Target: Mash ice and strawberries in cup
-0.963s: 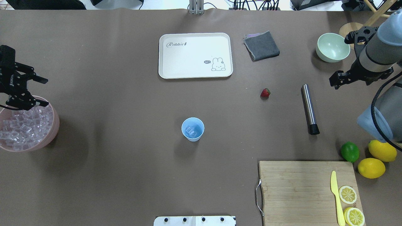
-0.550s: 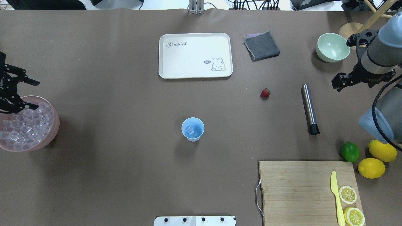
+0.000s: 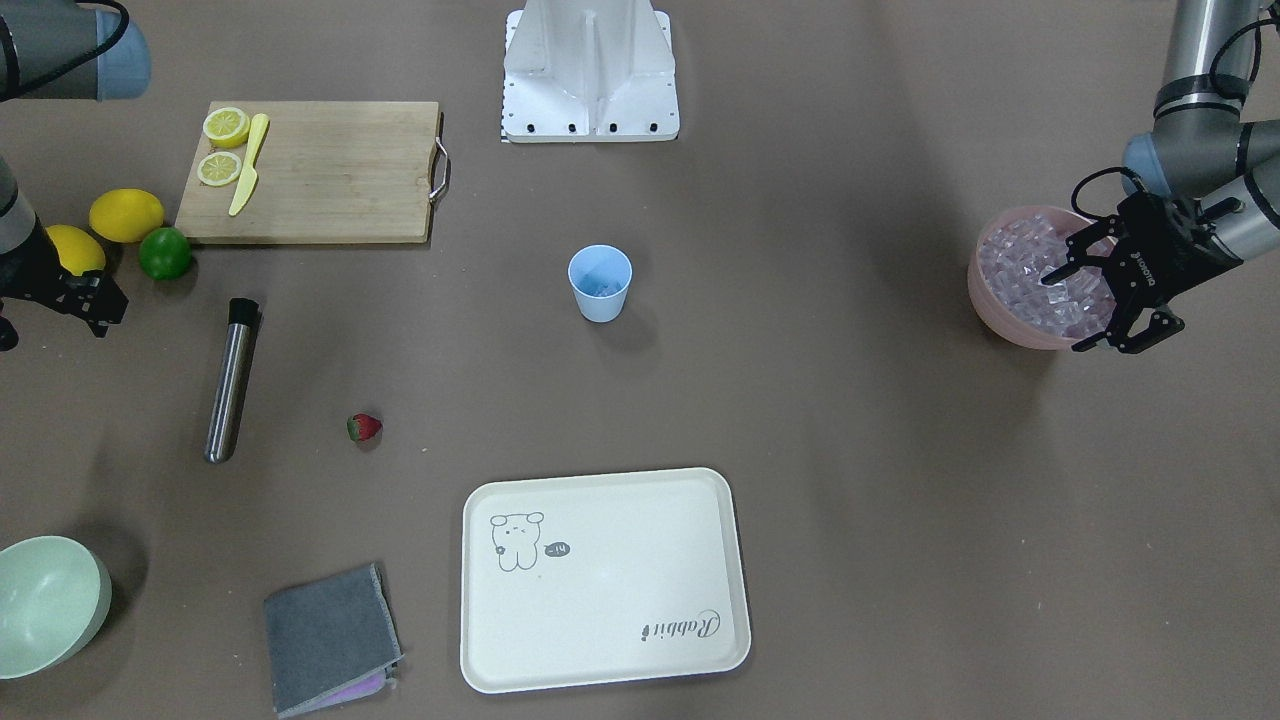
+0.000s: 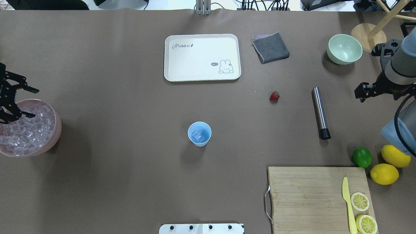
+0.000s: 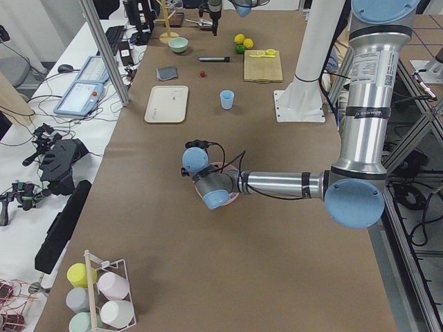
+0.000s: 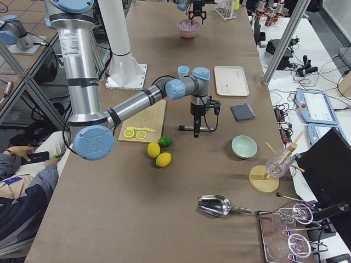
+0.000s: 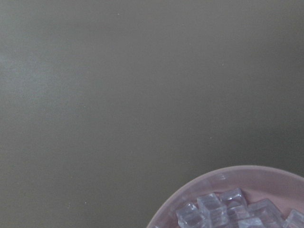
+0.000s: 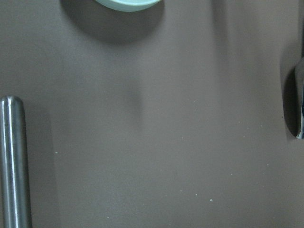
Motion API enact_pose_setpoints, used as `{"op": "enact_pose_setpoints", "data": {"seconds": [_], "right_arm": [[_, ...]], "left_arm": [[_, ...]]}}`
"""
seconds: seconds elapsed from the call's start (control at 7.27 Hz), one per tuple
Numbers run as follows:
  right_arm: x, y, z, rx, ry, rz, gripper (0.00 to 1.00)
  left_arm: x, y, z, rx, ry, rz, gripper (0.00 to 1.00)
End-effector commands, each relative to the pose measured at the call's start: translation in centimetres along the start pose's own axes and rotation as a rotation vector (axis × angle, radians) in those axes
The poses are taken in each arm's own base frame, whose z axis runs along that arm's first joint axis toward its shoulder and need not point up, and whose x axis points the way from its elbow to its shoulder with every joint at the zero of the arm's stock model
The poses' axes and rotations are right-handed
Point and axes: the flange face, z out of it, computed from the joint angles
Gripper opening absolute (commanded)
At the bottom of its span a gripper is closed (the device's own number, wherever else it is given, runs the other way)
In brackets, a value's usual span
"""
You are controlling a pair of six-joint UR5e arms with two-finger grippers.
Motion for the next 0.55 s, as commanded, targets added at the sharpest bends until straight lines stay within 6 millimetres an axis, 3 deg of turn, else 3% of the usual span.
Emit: {"op": "enact_pose_setpoints", "data": {"seconds": [0.0, 0.41], "right_arm": [[1.9, 0.6, 0.4, -0.008, 0.011, 0.023, 1.0], [3.1, 1.1, 0.9, -0.016, 0.02, 0.035, 1.0]], "left_arm": [[1.0, 0.9, -0.1, -0.006, 0.008, 0.018, 0.95], [2.6, 2.5, -0.4, -0.006, 0.013, 0.032, 0.95]]}}
